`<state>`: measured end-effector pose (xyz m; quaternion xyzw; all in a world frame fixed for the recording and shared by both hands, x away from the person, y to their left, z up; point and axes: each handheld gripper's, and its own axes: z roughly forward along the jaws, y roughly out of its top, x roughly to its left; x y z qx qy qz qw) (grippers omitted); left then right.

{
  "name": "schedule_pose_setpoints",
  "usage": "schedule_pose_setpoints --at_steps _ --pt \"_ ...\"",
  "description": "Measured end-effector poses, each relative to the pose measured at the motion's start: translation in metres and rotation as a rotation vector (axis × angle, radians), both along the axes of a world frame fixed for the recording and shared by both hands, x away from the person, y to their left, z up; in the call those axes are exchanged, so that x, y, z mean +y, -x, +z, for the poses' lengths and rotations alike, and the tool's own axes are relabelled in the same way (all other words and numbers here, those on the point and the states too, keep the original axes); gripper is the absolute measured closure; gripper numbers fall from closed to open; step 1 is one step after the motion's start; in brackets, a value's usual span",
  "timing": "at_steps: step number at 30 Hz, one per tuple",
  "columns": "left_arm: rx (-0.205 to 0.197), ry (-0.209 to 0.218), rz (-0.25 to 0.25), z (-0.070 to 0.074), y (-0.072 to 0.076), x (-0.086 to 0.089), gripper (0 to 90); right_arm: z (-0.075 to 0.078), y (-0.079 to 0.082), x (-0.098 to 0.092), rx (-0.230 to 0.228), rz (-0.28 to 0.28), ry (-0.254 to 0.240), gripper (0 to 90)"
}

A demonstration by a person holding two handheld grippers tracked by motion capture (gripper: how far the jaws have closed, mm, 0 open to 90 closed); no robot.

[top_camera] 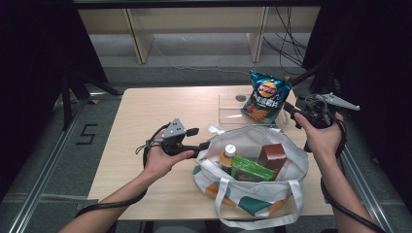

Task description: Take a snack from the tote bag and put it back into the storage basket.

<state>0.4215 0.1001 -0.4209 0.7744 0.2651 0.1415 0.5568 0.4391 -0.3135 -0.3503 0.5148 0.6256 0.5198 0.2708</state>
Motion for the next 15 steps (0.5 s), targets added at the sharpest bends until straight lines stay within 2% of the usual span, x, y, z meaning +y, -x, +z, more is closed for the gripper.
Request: schedule_pose_setpoints --at_steps 1,2,3,4,6,10,11,12,13,15 --pt "0.000 0.000 0.000 0.000 0.000 0.000 31.8 0.000 0.001 0.001 0.003 -0.002 -0.010 48.2" --pt "-0.001 -0.002 0.000 0.000 0.000 0.000 31.8 0.000 0.001 -0.001 -0.016 0.011 0.012 48.1" --pt "-0.001 0.000 0.001 0.000 0.000 0.000 31.7 0.001 0.003 -0.001 -0.015 0.011 0.013 47.9" --pt "-0.002 0.001 0.001 0.001 0.000 0.000 31.7 0.002 0.005 0.001 -0.003 0.004 -0.008 47.8" --pt "-0.005 0.001 0.000 0.001 0.000 0.000 31.7 0.003 0.009 0.001 -0.003 0.009 -0.016 47.5" --pt "-0.003 0.000 0.001 0.001 -0.001 0.000 31.8 0.004 0.015 0.002 -0.017 0.020 -0.002 47.2" --pt "-0.003 0.001 0.001 0.001 -0.001 0.000 31.8 0.005 0.017 0.003 -0.003 0.022 -0.015 47.2" --pt "-0.003 0.000 0.001 0.001 -0.001 0.000 31.7 0.004 0.017 0.002 -0.017 0.030 0.003 47.1" --pt "-0.017 0.007 -0.016 0.000 -0.003 -0.001 31.8 0.004 0.019 0.003 -0.010 0.029 -0.008 47.0" --pt "-0.018 0.003 -0.015 0.000 -0.002 -0.001 31.8 0.003 0.023 0.005 -0.002 0.027 -0.020 46.8"
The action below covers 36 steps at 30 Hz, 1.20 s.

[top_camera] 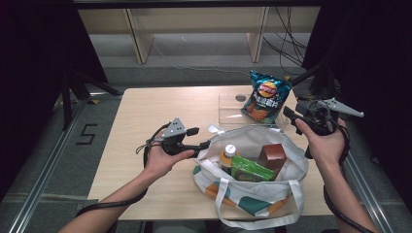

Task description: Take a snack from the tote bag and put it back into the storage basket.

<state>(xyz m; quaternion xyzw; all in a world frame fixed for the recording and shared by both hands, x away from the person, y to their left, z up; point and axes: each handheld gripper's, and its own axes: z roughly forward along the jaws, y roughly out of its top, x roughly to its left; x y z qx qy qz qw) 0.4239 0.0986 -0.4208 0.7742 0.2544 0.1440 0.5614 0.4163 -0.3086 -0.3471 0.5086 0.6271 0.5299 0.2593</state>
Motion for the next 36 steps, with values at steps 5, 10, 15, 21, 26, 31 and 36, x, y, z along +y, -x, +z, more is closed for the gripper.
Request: schedule_pose_setpoints --at_steps 5,10,15,21,26,31,36 --pt "0.017 -0.002 0.017 0.001 0.003 0.000 31.7 -0.002 0.007 0.001 -0.025 0.021 0.017 46.2" --pt "0.012 -0.008 0.014 0.001 0.003 0.000 31.7 0.000 0.016 0.004 -0.020 0.028 0.006 45.3" --pt "0.014 -0.009 0.014 0.001 0.003 0.000 31.7 0.000 0.026 0.008 -0.013 0.041 0.002 44.8" --pt "0.015 -0.003 0.018 0.001 0.003 0.000 31.7 -0.001 0.033 0.013 -0.006 0.059 -0.007 43.6" --pt "0.016 -0.003 0.019 0.001 0.003 0.000 31.7 -0.003 0.041 0.016 -0.008 0.074 0.004 41.5" --pt "0.012 -0.005 0.016 0.001 0.003 0.000 31.7 -0.006 0.050 0.023 0.013 0.084 -0.012 39.6" --pt "0.004 -0.006 0.010 0.001 0.002 0.000 31.7 -0.008 0.058 0.027 0.027 0.101 -0.018 38.5"
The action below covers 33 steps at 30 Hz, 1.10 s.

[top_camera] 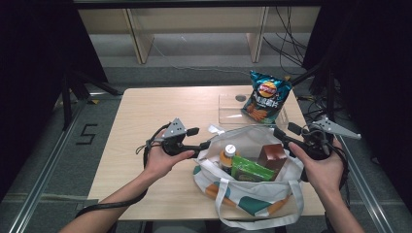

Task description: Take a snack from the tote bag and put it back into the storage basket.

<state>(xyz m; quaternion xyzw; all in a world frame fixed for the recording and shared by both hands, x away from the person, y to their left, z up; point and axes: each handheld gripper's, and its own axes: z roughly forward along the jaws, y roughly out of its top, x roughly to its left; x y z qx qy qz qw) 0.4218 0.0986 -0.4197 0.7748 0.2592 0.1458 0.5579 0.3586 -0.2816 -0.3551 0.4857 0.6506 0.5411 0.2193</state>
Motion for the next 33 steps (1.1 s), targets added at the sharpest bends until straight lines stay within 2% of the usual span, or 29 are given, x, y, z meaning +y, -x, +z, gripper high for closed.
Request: schedule_pose_setpoints --at_steps 1,3,8,9,10,11,12,15,16,18,19,20,22,26,27,30,31,33 --pt "-0.001 0.001 -0.001 0.000 0.000 0.000 31.7 -0.001 0.000 -0.001 -0.019 0.004 0.027 38.3" --pt "-0.002 0.001 -0.001 0.000 0.000 0.000 31.7 -0.002 0.001 0.000 -0.019 0.009 0.030 38.0" --pt "0.006 0.009 0.002 0.000 0.001 0.000 31.7 -0.006 0.009 0.005 0.017 0.015 0.010 37.0" --pt "0.008 0.002 0.009 0.001 0.001 0.000 31.7 -0.007 0.009 0.004 -0.003 0.025 0.034 36.6" --pt "0.007 0.003 0.007 0.001 0.001 0.000 31.7 -0.008 0.012 0.006 0.022 0.020 0.011 36.2" --pt "0.005 0.000 0.003 0.000 0.001 0.000 31.7 -0.009 0.011 0.005 0.008 0.029 0.026 35.9" --pt "0.009 0.001 0.006 0.000 0.001 0.000 31.7 -0.009 0.014 0.008 0.027 0.026 0.010 35.5" --pt "0.008 0.000 0.004 0.000 0.001 0.000 31.7 -0.012 0.016 0.009 0.008 0.043 0.027 34.5" --pt "0.008 0.001 0.005 0.000 0.001 0.000 31.7 -0.011 0.018 0.011 0.033 0.039 0.004 34.4" --pt "0.008 0.000 0.005 0.000 0.001 0.000 31.7 -0.013 0.019 0.012 0.001 0.050 0.027 33.9" --pt "0.008 0.000 0.005 0.000 0.001 0.000 31.7 -0.013 0.020 0.014 0.019 0.055 0.018 33.5" --pt "0.008 -0.001 0.004 0.000 0.001 0.000 31.7 -0.014 0.020 0.015 0.009 0.062 0.029 33.0" --pt "0.008 0.001 0.004 0.000 0.001 0.000 31.7 -0.013 0.023 0.017 0.032 0.051 0.025 32.1" --pt "0.007 0.002 0.005 0.001 0.001 0.000 31.6 -0.014 0.025 0.019 0.018 0.058 0.050 30.2" --pt "0.007 0.002 0.005 0.001 0.001 0.000 31.7 -0.015 0.026 0.020 0.026 0.052 0.041 29.7" --pt "0.007 0.002 0.004 0.001 0.001 0.000 31.6 -0.016 0.027 0.020 0.011 0.050 0.070 28.6" --pt "0.008 0.003 0.004 0.001 0.001 0.000 31.6 -0.017 0.028 0.022 0.020 0.054 0.055 28.7" --pt "0.008 0.002 0.004 0.001 0.001 0.000 31.6 -0.019 0.030 0.022 0.013 0.047 0.061 28.7"
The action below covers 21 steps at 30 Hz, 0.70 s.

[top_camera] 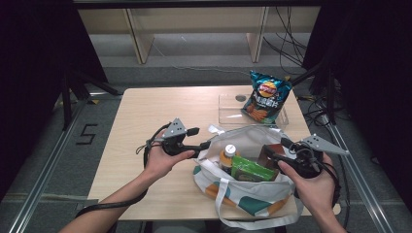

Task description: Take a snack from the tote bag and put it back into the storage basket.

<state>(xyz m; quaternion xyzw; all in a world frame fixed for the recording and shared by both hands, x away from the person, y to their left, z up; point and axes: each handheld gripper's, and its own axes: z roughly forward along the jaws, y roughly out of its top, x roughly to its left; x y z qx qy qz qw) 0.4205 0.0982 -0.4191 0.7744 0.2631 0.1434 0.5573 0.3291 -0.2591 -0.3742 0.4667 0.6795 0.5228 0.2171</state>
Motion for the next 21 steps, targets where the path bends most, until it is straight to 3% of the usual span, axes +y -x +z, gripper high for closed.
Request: schedule_pose_setpoints --at_steps 1,2,5,7,21 --pt "0.000 -0.002 -0.001 0.000 0.000 0.000 31.6 -0.001 0.002 0.002 0.024 -0.012 -0.008 28.4" --pt "0.000 -0.002 -0.001 0.000 0.000 0.000 31.6 -0.003 0.000 0.001 0.004 0.000 0.011 28.2" --pt "0.000 -0.003 -0.002 0.000 0.000 0.000 31.6 -0.006 0.000 0.002 0.029 0.003 0.006 27.1" --pt "0.001 -0.001 0.000 0.000 0.000 0.000 31.6 -0.009 0.000 0.003 0.011 0.001 0.013 26.3" --pt "-0.007 -0.004 -0.005 0.000 -0.001 0.001 31.5 -0.011 0.003 0.009 0.039 -0.016 0.011 23.9"
